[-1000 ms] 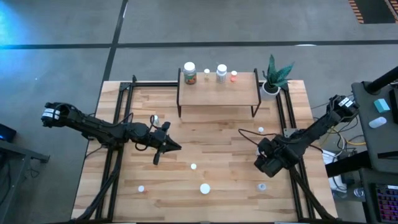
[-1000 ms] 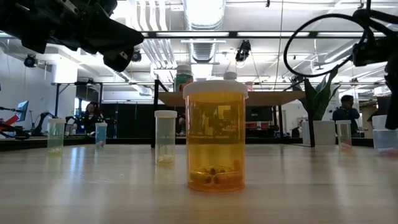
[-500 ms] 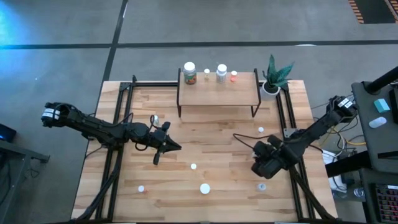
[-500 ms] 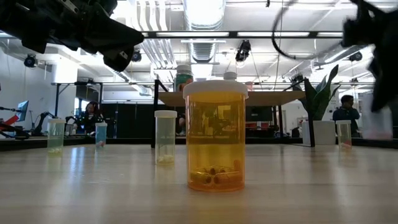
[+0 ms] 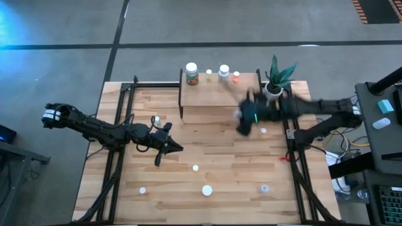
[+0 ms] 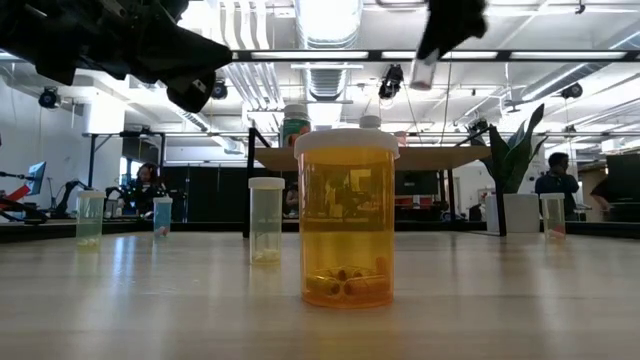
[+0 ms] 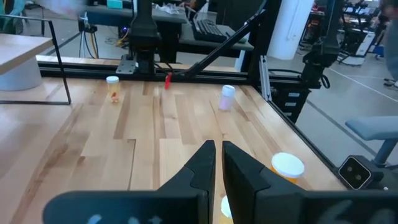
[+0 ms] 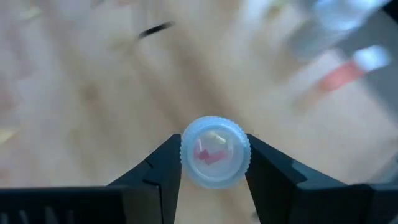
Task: Pick and place medicine bottles onto shelf by color
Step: Put the transparent pill bottle on the shelf, then put the bottom yellow pill bottle on the shelf
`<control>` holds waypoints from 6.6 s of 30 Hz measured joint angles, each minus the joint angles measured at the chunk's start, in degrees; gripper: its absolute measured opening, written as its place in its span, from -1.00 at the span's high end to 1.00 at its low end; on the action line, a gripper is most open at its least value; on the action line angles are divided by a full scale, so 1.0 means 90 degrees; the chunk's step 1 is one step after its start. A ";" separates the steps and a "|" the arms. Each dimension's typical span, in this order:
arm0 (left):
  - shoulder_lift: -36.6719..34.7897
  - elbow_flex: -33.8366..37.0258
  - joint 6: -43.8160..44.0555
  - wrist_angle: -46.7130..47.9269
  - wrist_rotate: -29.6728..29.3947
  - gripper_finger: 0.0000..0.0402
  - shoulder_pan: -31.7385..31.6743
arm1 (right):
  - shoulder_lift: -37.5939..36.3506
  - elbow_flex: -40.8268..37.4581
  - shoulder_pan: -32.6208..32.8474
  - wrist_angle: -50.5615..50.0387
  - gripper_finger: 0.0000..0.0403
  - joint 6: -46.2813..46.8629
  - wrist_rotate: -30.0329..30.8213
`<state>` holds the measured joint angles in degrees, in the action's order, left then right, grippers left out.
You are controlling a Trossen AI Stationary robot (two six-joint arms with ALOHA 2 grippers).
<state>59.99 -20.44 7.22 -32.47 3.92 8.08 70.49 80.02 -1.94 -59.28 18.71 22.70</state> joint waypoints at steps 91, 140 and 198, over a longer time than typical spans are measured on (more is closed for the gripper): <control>0.2913 -0.2738 -0.0230 0.2851 -0.1328 -0.10 0.1537 | -0.2593 -0.4754 0.1424 0.7144 0.96 -0.2983 -0.0564; 0.3874 -0.3667 -0.0834 0.3881 -0.1178 -0.27 0.1362 | -0.2153 -0.4759 0.1421 0.7575 0.96 -0.3564 -0.0510; 0.2993 -0.6310 -0.1129 0.6582 -0.0801 0.52 -0.3753 | -0.2153 -0.4759 0.1421 0.7670 0.96 -0.3660 -0.0516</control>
<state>86.93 -77.22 -2.94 26.77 -3.29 -25.70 51.11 37.19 10.85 9.75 -14.23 18.06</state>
